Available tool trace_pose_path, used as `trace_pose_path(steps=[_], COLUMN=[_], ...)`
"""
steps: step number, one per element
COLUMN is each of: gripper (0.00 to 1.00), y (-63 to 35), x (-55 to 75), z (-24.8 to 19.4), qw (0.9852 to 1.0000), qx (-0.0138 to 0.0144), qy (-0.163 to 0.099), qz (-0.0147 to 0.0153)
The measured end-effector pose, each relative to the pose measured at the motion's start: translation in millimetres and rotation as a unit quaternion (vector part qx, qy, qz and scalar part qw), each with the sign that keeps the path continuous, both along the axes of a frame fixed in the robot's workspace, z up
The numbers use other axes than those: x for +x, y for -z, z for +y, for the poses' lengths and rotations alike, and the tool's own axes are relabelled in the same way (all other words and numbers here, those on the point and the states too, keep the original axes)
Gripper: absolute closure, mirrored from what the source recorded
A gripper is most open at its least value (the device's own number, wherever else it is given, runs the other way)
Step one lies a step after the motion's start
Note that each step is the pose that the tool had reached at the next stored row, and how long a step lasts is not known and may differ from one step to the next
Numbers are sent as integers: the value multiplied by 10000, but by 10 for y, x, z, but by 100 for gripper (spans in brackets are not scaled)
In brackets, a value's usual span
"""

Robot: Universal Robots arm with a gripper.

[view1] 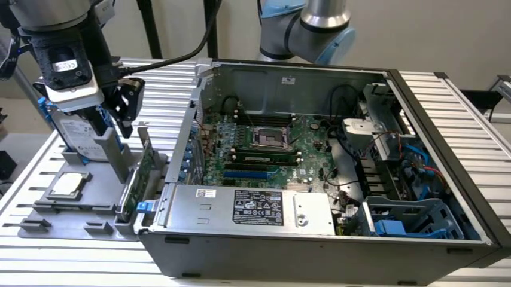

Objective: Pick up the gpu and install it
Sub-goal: 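Pick up the gpu and move the gpu toward the slot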

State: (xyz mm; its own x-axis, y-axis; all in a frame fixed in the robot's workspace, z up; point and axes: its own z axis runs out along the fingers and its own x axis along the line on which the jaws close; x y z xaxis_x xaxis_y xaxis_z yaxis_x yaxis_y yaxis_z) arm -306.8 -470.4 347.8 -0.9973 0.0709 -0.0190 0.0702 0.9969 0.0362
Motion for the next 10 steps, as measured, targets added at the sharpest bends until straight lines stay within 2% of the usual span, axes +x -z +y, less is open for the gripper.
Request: trace_pose_path(steps=[10], gripper=[52], y=[182], x=[0], z=[-1], qw=[10000], qx=[0], qy=[0], qz=[-1])
